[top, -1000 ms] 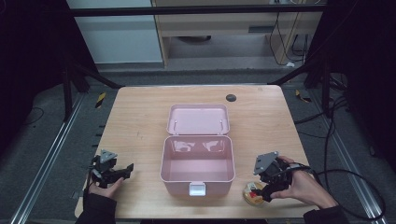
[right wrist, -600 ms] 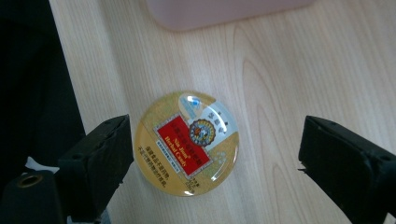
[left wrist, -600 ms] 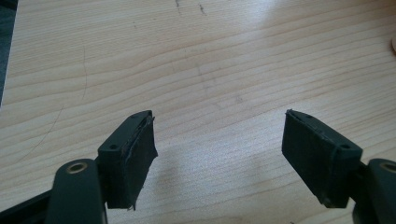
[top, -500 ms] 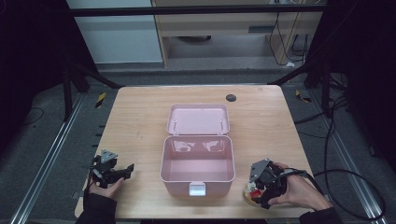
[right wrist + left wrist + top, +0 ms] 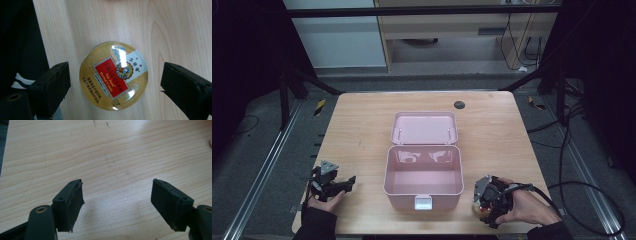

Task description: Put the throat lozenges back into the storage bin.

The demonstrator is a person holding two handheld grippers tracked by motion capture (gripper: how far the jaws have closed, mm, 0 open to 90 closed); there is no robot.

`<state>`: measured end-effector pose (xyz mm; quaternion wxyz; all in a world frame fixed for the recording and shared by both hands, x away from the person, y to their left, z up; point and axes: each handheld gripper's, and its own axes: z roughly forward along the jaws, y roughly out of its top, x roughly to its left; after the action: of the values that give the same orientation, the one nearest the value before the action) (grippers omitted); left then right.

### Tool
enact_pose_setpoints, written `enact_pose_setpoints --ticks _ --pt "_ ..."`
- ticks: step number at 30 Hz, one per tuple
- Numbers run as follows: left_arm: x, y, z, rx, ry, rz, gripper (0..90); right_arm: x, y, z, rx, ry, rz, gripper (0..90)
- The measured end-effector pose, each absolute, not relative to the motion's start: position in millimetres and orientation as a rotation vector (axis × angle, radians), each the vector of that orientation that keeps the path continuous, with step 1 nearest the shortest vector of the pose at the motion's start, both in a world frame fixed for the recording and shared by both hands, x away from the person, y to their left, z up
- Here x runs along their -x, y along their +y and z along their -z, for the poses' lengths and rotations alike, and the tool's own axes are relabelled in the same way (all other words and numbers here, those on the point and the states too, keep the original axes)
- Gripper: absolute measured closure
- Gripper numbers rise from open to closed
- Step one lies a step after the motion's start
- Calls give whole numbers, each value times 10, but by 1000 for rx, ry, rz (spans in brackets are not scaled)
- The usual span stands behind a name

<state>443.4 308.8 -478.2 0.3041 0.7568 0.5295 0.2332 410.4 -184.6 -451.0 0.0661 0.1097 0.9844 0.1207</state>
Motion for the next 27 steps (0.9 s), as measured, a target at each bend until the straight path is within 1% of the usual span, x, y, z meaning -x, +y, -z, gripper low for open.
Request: enact_pose_setpoints --ticks 7,22,23,27 --pt "-4433 3090 4782 -2005 1402 -619 253 -4130 -1801 4578 -323 2983 -312 95" --pt "-4432 3091 4779 -2006 1400 -620 256 -4149 -1750 4669 -307 2998 -260 168" --pt "-4431 3093 4778 -2006 1401 -620 257 -4159 -1744 4684 -308 3004 -254 194" --pt "-4432 3094 4780 -2006 1401 -620 257 -4172 -1737 4694 -301 3012 -237 198"
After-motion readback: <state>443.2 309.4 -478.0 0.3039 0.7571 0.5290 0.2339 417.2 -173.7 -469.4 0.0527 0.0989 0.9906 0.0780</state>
